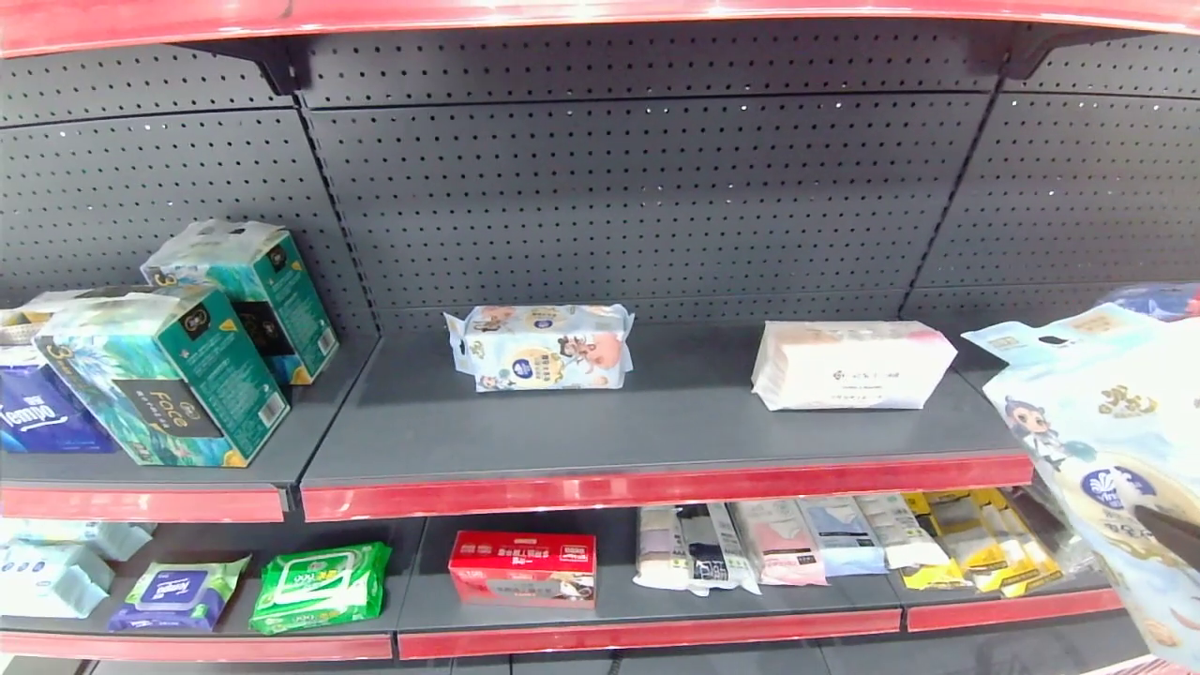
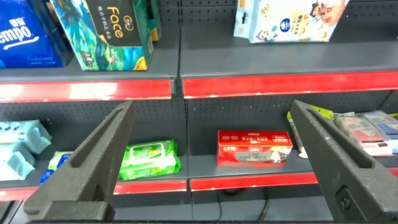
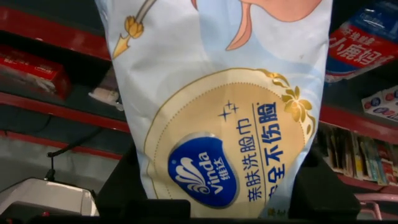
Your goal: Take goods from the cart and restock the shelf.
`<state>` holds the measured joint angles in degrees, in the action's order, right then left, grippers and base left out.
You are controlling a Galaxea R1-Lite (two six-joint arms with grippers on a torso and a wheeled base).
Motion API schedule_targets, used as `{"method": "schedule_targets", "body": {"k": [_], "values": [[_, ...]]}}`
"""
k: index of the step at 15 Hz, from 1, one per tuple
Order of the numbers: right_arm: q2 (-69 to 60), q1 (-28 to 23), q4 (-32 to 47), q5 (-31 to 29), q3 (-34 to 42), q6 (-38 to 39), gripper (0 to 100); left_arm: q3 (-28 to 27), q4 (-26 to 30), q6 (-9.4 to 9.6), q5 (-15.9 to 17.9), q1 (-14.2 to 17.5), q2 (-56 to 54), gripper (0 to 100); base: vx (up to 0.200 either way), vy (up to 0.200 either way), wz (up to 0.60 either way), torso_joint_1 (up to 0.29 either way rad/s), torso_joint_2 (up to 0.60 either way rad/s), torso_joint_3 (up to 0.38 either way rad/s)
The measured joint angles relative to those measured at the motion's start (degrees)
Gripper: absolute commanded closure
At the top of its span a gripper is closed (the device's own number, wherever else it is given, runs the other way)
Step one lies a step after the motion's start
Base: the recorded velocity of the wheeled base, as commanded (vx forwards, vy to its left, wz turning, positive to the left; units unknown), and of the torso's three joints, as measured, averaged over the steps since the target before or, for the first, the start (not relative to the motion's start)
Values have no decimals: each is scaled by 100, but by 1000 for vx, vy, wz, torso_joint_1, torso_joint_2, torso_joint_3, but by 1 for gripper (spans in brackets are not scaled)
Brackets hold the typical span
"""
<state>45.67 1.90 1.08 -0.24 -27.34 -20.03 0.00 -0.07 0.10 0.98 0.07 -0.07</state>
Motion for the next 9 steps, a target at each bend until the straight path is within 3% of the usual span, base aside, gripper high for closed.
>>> {"method": "schedule_targets", "body": {"k": [3,6,9], "values": [[-85,110,-212,108,85,610,100,0,0,0,0,0,0,0,0,0,0,0,0,0],[-363,388,-658,627,441,1100,100,0,0,6,4,-2,0,0,0,0,0,0,0,0],[-560,433,-696,642,530,1385,100,0,0,0,6,0,0,0,0,0,0,0,0,0]]}}
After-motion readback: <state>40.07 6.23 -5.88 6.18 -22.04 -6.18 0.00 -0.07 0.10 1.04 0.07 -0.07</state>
